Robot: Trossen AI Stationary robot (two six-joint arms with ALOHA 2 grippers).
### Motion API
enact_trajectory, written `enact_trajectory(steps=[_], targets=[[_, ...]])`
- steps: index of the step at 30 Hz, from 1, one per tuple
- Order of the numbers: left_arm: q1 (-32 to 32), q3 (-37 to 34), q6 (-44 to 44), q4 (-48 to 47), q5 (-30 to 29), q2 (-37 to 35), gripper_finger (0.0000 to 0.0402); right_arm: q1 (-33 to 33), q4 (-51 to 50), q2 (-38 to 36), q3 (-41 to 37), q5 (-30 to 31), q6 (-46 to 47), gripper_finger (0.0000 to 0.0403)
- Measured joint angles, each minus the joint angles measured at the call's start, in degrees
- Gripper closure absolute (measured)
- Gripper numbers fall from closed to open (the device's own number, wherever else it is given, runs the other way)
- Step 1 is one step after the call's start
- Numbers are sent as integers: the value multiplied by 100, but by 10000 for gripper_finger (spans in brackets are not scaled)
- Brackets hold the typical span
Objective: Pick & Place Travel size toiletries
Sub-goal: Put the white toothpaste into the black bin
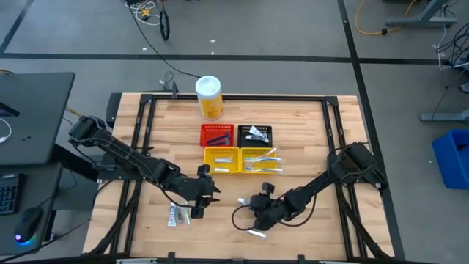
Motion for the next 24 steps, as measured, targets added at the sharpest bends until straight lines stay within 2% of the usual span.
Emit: enact_trajectory(steps=[8, 14, 17, 20, 22, 24], targets=[[2, 0, 4, -2, 0, 0, 258, -82, -139, -313, -24, -494, -292, 307], [2, 0, 6, -2, 0, 0, 258, -205, -270, -957, -22, -470, -708, 326], [2, -2, 6, 1, -1, 0, 258, -289, -529, -1461, -22, -59, -1127, 326], [2, -2, 6, 0, -7, 0, 258, -456, -1002, -2030, -22, 718, -1561, 327], [0, -2, 8, 8, -71, 0, 258, -702, -1368, -2395, -22, 1195, -1819, 328], [2, -2, 8, 9, -143, 0, 258, -1063, -1634, -2702, -19, 1346, -1988, 328]])
